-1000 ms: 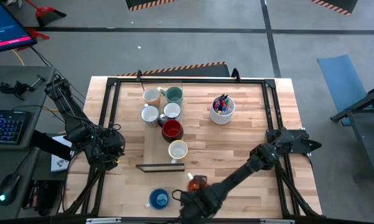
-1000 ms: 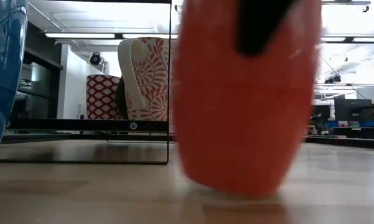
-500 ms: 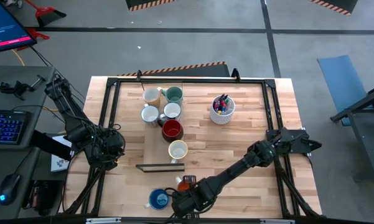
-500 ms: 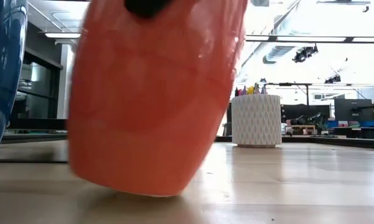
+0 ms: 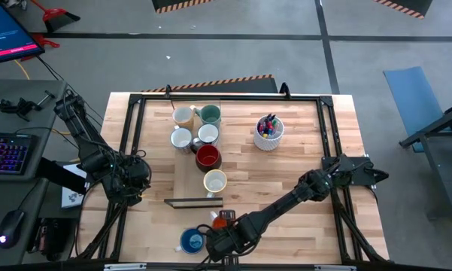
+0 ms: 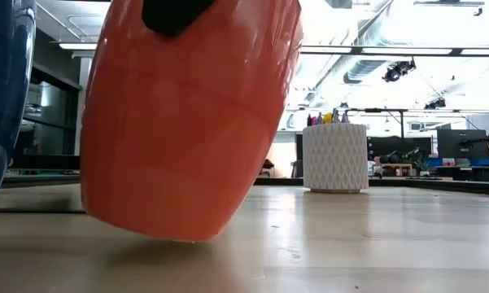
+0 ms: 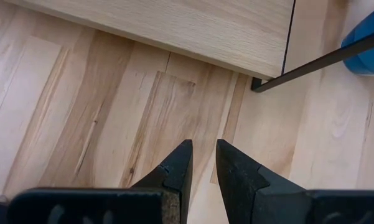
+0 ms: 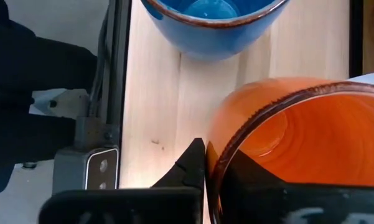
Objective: Place coffee mugs
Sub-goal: Move the orange mug to the bottom middle of the table, then put the blue mug on the shelf
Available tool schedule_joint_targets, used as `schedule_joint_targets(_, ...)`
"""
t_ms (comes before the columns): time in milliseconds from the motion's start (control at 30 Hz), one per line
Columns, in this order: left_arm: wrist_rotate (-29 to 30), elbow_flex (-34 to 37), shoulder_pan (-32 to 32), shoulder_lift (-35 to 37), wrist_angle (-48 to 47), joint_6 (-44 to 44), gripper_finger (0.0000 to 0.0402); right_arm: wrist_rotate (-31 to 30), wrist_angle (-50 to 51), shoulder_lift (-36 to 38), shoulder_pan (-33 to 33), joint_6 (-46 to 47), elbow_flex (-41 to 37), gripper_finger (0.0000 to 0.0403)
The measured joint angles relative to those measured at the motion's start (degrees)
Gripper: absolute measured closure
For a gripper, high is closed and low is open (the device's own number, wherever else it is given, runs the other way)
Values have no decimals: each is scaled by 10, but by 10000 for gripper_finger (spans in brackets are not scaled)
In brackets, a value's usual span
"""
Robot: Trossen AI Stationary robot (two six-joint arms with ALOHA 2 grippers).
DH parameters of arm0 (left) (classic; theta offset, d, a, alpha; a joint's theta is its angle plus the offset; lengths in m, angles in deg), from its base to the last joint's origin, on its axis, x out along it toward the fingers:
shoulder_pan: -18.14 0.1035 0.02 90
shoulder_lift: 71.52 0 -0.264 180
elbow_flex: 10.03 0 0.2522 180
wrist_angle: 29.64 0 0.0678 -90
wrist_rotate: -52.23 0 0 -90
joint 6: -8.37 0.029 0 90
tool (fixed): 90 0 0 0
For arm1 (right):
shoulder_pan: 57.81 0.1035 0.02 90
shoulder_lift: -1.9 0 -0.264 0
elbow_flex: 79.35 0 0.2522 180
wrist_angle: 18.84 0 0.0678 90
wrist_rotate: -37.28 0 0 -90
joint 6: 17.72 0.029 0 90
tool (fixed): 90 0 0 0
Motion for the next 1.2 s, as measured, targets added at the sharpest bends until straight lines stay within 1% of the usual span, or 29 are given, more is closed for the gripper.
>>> schedule_joint_targets(100,0,0,0,0,0,-1,339,0,0,0,0,1,0,389)
schedule_joint_targets(333,0,0,0,0,0,-1,339,-2,4,1,0,12,1,345)
schedule_joint_targets(500,0,0,0,0,0,-1,339,-2,4,1,0,12,1,329)
schedule_joint_targets(800,-1,0,0,0,0,-4,339,1,2,11,-1,14,2,322)
schedule_joint_targets(1033,-1,0,0,0,0,-4,339,0,4,37,-1,-5,2,322)
schedule_joint_targets(1200,-4,0,0,0,0,-4,339,2,31,60,1,-19,2,322)
